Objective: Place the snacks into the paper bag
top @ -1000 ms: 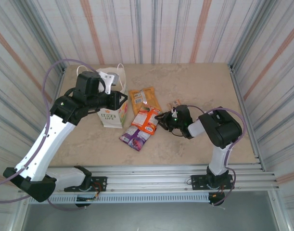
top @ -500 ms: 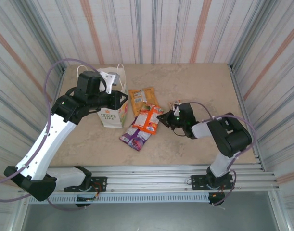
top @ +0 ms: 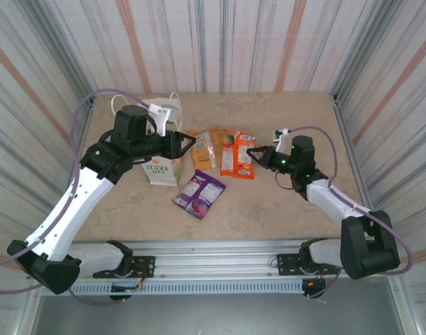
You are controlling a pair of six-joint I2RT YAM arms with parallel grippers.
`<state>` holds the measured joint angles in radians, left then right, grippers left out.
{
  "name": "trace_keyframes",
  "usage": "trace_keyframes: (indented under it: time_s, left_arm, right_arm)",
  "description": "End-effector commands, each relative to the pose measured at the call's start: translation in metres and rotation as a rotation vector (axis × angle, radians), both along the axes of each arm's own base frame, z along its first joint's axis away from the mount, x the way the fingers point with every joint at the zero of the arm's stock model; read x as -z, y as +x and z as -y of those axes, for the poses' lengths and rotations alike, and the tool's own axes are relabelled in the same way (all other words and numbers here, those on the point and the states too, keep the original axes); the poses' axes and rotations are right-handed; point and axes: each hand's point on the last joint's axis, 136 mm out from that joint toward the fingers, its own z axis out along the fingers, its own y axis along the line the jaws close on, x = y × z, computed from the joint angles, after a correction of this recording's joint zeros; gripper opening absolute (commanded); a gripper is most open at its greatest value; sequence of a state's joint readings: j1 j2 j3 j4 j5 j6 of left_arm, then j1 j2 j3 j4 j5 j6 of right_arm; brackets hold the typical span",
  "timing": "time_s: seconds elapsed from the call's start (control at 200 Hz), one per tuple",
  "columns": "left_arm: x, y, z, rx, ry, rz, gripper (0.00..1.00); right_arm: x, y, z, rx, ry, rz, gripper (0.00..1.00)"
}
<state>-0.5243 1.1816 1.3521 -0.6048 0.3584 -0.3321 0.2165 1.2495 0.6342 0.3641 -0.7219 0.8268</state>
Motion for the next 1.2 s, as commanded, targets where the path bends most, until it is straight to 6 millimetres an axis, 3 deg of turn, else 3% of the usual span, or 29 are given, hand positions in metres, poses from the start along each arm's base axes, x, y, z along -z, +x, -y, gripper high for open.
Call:
trace_keyframes:
  time_s: [0.0, 0.256, 0.496, 0.812, 0.932, 1.197]
  left_arm:
    - [-0.024, -0.006, 0.014, 0.069, -0.116, 0.063, 0.56]
    - [-0.03, -0.004, 0.036, 0.189, -0.219, 0.176, 0.6]
    - [-0.032, 0.006, 0.051, 0.264, -0.244, 0.269, 0.66]
    - [-0.046, 0.015, 0.076, 0.403, -0.333, 0.371, 0.69]
    - [-0.049, 0.011, 0.084, 0.48, -0.353, 0.358, 0.65]
    - [-0.056, -0.008, 0.088, 0.571, -0.406, 0.351, 0.5]
  right_arm:
    - [-0.06, -0.015, -0.005, -0.18, 0.052, 0.169, 0.0]
    - [-0.143, -0.028, -0.008, -0.389, 0.109, 0.347, 0.0]
    - [-0.194, -0.035, -0.013, -0.502, 0.124, 0.441, 0.0]
    - [-0.209, -0.044, -0.024, -0.582, 0.144, 0.456, 0.0]
    - [-0.209, -0.043, -0.025, -0.582, 0.144, 0.455, 0.0]
    - [-0.198, -0.019, -0.023, -0.468, 0.137, 0.438, 0.0]
